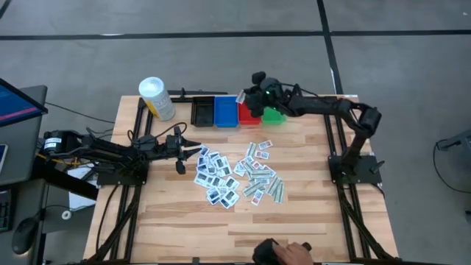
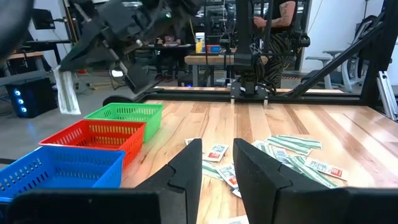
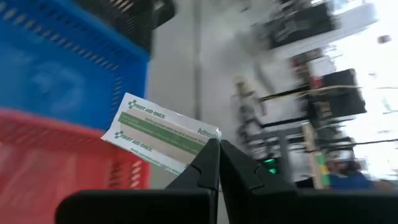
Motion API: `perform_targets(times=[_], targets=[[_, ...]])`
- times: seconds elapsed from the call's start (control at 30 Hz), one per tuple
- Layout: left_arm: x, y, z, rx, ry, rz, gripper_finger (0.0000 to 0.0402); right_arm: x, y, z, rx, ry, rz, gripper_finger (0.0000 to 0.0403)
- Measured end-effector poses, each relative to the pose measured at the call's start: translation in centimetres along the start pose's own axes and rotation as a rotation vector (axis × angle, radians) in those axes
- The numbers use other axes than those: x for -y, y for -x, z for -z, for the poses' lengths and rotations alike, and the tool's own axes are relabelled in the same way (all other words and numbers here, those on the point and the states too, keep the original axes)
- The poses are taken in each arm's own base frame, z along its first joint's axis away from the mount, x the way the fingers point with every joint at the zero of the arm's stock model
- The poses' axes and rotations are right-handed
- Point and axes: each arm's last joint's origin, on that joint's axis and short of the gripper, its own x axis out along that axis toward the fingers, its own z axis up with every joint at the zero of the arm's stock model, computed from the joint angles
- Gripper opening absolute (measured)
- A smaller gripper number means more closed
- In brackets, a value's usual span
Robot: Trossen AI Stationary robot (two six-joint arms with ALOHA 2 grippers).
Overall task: Pick & Place First Aid Supplies
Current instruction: Put the green bandage pack into the red bin
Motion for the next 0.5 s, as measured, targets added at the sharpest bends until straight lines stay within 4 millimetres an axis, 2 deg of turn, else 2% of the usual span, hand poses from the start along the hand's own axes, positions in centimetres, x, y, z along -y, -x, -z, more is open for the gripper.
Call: perform_targets(times=[0.23, 0.5], targets=[[0.0, 0.0, 0.0, -0.002, 0.001, 0.0, 0.0093, 1.3, -0.9, -0.3, -0.095, 0.029, -0.185, 0.0001], [0.0, 0.0, 0.0, -0.002, 0.008, 0.0, 0.0093, 1.5, -0.7, 0.6, -0.034, -0.006, -0.354, 0.0001]])
